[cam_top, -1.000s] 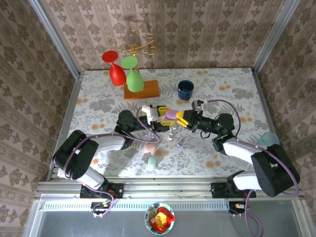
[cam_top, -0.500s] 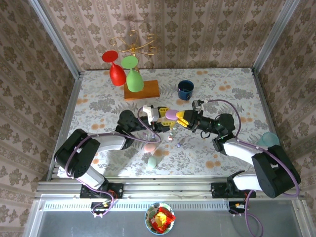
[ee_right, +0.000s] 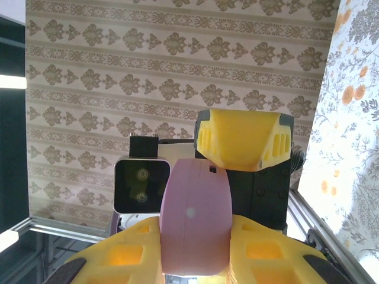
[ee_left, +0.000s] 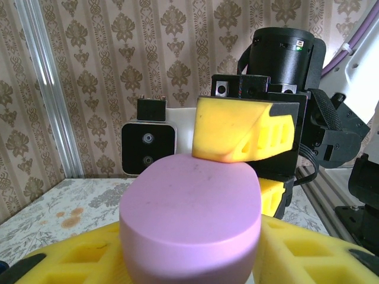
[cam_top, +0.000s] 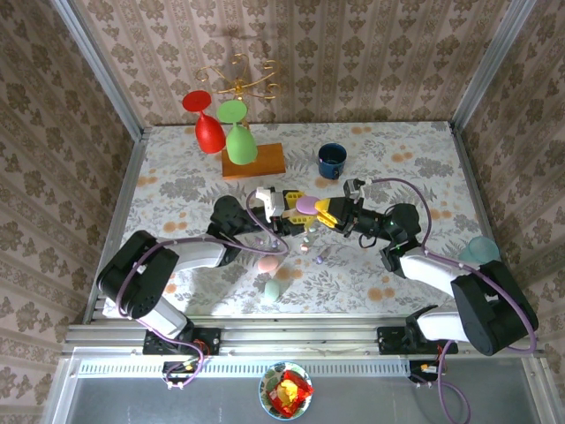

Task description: Insert the wireless bluetooth earbuds into the charging case

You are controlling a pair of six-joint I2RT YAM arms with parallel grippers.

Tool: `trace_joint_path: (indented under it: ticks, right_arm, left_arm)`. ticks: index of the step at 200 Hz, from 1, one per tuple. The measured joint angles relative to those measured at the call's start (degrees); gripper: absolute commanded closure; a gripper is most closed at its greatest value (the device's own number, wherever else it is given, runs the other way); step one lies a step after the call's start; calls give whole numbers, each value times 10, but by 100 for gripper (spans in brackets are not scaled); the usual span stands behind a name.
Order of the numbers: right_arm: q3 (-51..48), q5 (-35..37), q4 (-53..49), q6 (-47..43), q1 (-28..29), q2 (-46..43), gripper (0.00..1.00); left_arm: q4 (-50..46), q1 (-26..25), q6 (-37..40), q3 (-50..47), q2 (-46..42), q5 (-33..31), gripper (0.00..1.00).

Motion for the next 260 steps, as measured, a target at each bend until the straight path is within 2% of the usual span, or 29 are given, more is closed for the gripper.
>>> trace_joint_path:
  ticks: [121,149,171,187,196,198,199,210,221,237,260]
  right_arm:
    - [-2,3,-19,-15,3,-13,100]
    - [-3,5,-22,-18,5,-15,100]
    - [-3,6,-31,-24,5,-22,100]
    - [-3,6,-42,-30,6,-28,85]
    - [-3,6,-51,-35,6,-33,72]
    - [-3,7,-53,-37,6,-35,72]
    - [-3,7,-55,-38,6,-36,68]
    - [-3,7,-71,-47,6,-44,54]
    - [-2,9,-99,-68,5,-58,42]
    - [10,11,-169,-108,-1,-88,35]
    - [78,32,-360,-230,-11,-146,29]
  left_arm:
    - [0,-1,-11,1,0,5,50]
    - [0,0,-14,1,0,7,61]
    - [0,-1,-15,1,0,11,65]
    - [0,-1,-15,1,0,13,65]
    - [0,-1,-15,1,0,14,65]
    - [0,-1,-15,1,0,14,65]
    - [0,-1,-15,1,0,14,65]
    - [0,-2,-15,1,0,15,65]
    - [0,-4,-15,1,0,14,64]
    - [-3,2,-15,-2,0,13,64]
    - [-15,23,-14,-12,-2,9,64]
